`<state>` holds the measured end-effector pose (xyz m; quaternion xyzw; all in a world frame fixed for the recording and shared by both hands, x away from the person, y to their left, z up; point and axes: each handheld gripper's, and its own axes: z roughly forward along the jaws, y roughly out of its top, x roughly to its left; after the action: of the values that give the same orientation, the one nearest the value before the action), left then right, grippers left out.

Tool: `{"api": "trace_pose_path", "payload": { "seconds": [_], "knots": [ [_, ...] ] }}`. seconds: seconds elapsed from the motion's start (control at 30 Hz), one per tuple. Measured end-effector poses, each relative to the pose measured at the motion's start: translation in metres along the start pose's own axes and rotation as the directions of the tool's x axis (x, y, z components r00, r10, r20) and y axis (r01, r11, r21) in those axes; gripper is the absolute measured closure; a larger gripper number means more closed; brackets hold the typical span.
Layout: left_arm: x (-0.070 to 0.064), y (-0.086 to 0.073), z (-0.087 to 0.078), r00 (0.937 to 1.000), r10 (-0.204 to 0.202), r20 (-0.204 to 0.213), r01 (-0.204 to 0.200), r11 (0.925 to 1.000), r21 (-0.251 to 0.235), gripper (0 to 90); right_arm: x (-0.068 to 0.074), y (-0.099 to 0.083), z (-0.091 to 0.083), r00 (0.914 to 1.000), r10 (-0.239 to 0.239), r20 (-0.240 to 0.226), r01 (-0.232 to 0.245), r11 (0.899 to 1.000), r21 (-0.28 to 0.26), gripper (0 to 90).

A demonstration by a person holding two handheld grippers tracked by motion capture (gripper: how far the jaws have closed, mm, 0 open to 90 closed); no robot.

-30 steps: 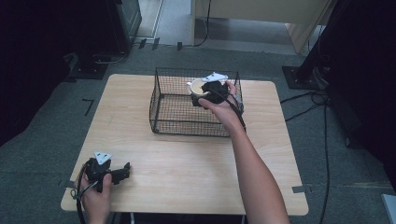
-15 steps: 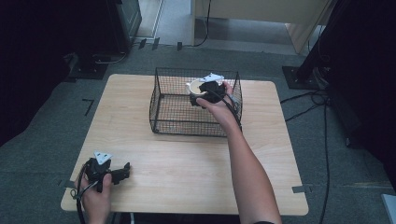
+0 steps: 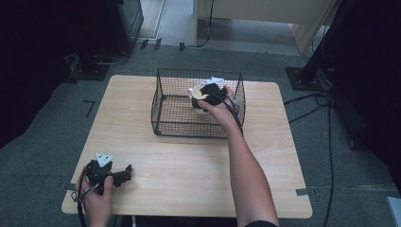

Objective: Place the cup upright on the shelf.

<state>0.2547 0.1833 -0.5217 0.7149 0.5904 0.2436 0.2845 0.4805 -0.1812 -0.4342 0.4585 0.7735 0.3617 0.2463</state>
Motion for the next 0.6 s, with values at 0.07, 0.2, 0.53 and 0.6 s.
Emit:
{"api": "trace_pose_path", "payload": {
  "seconds": [0.07,0.2,0.53,0.6],
  "knots": [
    [0.0000,0.0000,0.0000,1.0000,0.000,0.000,0.000,1.0000,0.000,0.0,-0.0003,-0.0009,0.0013,1.0000,0.003,-0.001,-0.003,1.000,0.006,9.4],
    [0.0000,0.0000,0.0000,1.0000,0.000,0.000,0.000,1.0000,0.000,0.0,-0.0003,-0.0031,0.0052,0.9999,-0.001,-0.012,0.001,0.999,0.032,9.5],
    [-0.0003,0.0005,0.0004,1.0000,0.004,0.002,-0.004,1.0000,0.001,0.0,-0.0034,-0.0058,0.0099,0.9994,0.033,-0.014,-0.032,0.996,0.083,9.5],
    [-0.0004,0.0005,0.0004,1.0000,0.004,0.002,-0.004,1.0000,0.000,0.0,-0.0046,-0.0061,0.0093,0.9985,0.051,-0.019,-0.049,0.994,0.094,9.2]
  ]
}}
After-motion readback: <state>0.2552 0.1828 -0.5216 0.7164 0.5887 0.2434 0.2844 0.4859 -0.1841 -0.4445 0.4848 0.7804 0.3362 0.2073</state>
